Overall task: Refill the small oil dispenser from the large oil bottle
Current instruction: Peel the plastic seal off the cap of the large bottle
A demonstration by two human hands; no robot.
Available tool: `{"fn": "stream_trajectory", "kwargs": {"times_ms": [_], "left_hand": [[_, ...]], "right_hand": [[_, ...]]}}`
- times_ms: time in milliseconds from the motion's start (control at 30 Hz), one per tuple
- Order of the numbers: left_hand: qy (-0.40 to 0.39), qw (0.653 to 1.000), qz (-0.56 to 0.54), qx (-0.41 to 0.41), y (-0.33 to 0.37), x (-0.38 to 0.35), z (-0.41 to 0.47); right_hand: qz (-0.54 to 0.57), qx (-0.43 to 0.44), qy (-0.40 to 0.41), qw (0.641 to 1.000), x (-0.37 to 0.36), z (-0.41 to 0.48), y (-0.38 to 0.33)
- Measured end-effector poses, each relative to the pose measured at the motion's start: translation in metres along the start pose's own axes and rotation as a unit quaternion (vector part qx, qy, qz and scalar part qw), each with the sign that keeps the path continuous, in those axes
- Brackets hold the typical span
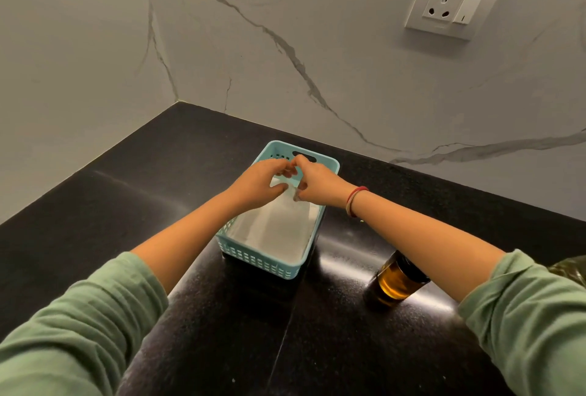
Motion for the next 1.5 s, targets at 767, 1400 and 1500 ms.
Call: {"fn": "stream_trajectory", "kwargs": {"times_ms": [767,1400,1500], "left_hand": [[0.038,0.999,-0.006,0.039,0.011,0.041,-0.002],[-0.027,0.982,-0.064,-0.177,0.232,-0.026,0.001],[-0.051,0.978,-0.072,-0.187,0.26,-0.046,0.0]], "right_hand": [[0.286,-0.014,0.139,0.948,0.084,-0.044,0.004],[0.385,-0.107,0.388,0.83,0.142,-0.292,0.09],[0.389,-0.111,0.399,0.823,0.139,-0.321,0.096]]}}
Point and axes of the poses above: each hand's wrist, its own z-axis towards the middle knuckle, its own x-axis out of the back of the hand, y = z × x, the point moved 10 cm from there along z, towards the middle knuckle, and after that the axes turned 7 degrees about x, right-handed, at the moved point
